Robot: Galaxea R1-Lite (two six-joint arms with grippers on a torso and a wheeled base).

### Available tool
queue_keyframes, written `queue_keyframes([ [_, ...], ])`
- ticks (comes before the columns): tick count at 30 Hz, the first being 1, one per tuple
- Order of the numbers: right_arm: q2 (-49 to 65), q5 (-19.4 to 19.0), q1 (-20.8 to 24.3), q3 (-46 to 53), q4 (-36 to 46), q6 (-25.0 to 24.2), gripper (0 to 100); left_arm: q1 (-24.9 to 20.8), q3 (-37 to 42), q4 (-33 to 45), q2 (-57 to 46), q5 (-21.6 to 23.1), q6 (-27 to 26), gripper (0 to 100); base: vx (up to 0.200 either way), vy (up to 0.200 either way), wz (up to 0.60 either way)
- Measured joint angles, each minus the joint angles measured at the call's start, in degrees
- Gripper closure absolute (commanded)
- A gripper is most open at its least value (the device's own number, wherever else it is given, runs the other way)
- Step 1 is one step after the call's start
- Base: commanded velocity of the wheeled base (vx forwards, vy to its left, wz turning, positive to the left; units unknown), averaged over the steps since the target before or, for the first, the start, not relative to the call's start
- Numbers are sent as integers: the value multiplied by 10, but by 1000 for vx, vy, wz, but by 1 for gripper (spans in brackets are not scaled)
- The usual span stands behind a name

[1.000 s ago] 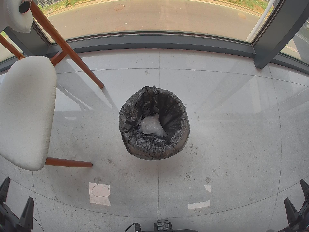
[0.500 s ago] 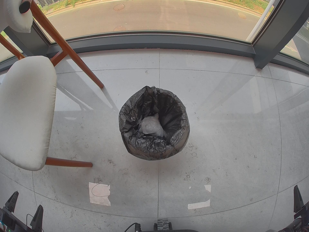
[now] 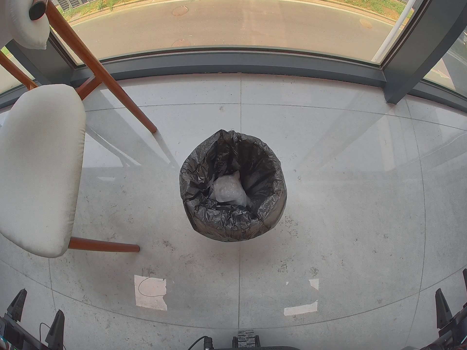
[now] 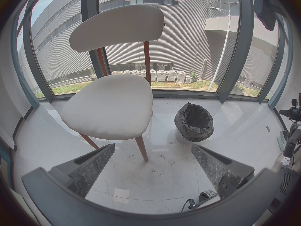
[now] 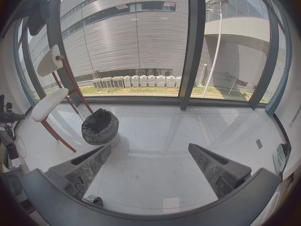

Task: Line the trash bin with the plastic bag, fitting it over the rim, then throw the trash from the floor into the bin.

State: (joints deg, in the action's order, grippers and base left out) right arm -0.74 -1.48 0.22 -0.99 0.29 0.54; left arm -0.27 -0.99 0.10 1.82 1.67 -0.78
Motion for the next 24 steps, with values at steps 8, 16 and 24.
queue_keyframes([
  [8,0,5,0,0,0,-5,0,0,0,0,0,0,2,0,0,0,0],
  [16,0,10,0,0,0,-4,0,0,0,0,0,0,1,0,0,0,0],
  [24,0,9,0,0,0,-3,0,0,0,0,0,0,2,0,0,0,0],
])
